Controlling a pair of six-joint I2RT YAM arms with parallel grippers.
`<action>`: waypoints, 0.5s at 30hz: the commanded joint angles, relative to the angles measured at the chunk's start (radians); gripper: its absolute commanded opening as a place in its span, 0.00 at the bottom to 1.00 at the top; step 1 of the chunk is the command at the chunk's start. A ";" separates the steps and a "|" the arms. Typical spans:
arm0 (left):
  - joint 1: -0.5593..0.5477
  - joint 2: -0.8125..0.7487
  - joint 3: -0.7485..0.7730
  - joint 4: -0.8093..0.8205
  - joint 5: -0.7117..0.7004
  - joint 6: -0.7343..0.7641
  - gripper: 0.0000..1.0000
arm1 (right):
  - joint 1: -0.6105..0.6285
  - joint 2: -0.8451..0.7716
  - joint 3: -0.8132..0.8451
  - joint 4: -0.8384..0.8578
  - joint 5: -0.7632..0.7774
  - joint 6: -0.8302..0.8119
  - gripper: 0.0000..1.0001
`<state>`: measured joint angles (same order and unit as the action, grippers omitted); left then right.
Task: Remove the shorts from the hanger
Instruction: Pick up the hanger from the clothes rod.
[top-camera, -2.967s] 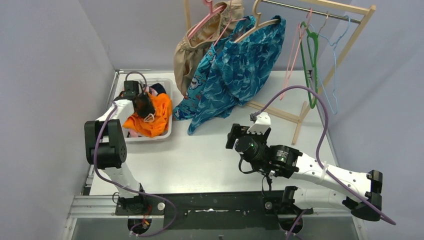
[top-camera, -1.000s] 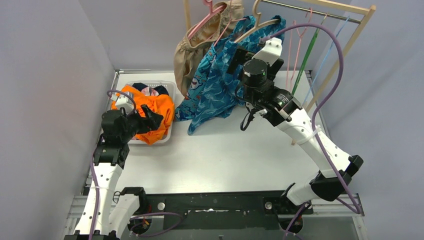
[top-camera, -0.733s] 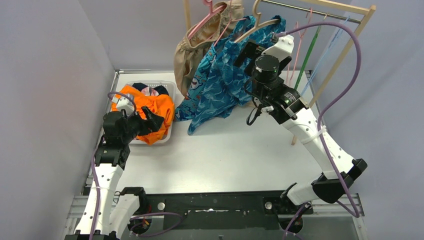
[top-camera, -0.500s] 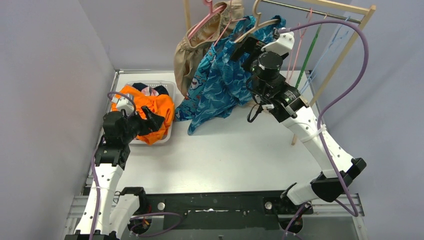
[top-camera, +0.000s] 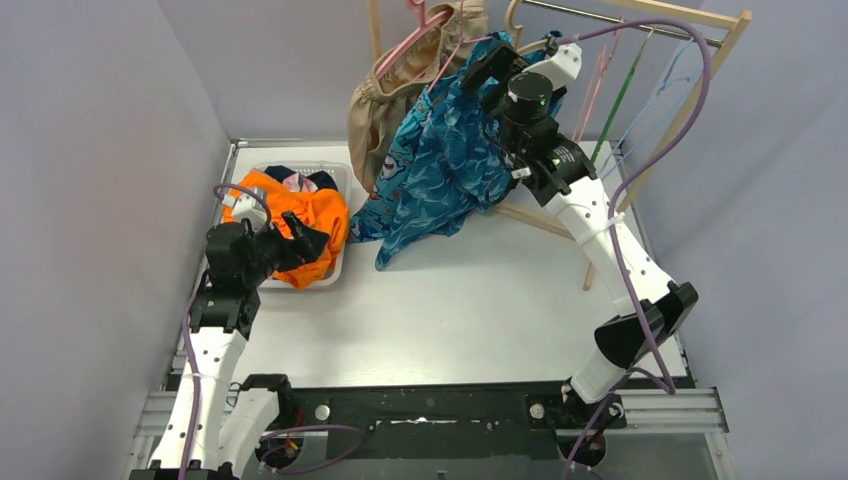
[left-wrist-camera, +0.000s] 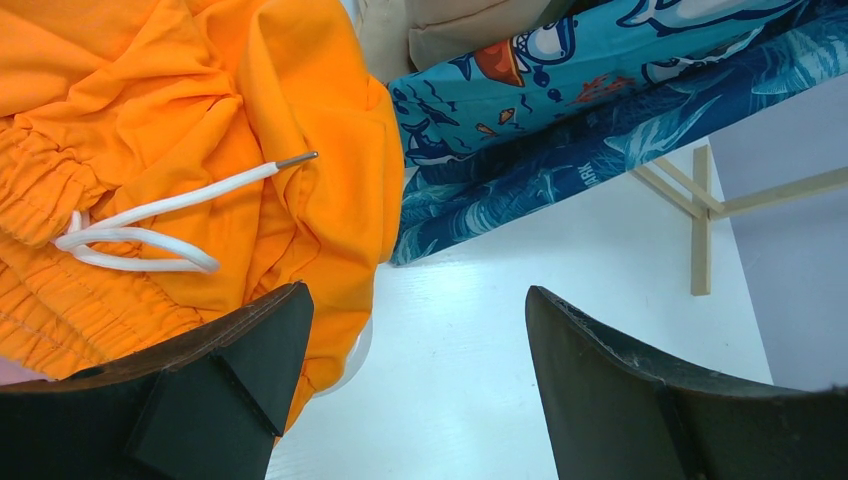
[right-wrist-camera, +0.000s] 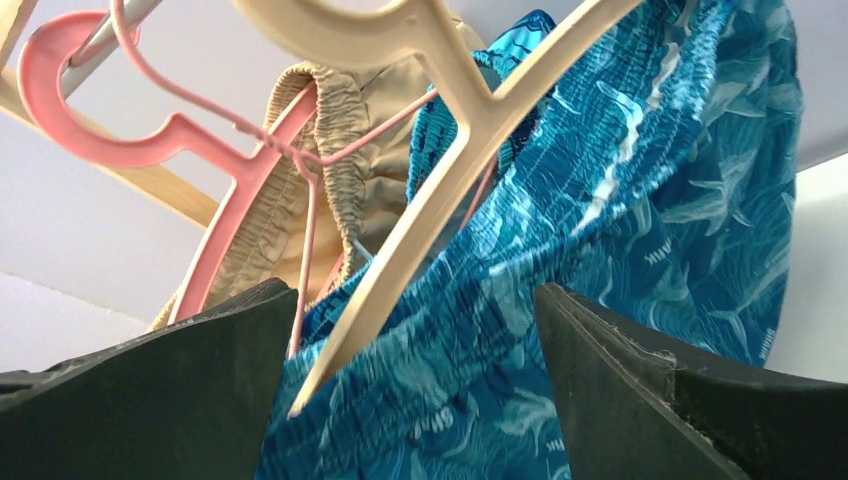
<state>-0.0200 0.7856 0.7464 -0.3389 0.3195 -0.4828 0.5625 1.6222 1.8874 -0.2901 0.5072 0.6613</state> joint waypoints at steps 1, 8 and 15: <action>-0.005 -0.011 0.007 0.064 0.030 -0.007 0.78 | -0.043 0.042 0.121 0.049 -0.135 0.041 0.91; -0.005 0.001 0.004 0.074 0.033 -0.017 0.78 | -0.059 0.132 0.197 0.034 -0.180 0.085 0.86; -0.005 0.008 0.016 0.067 0.033 -0.014 0.78 | -0.070 0.131 0.164 0.082 -0.170 0.124 0.70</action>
<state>-0.0200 0.7952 0.7345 -0.3317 0.3225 -0.4942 0.5022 1.7771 2.0464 -0.2897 0.3450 0.7536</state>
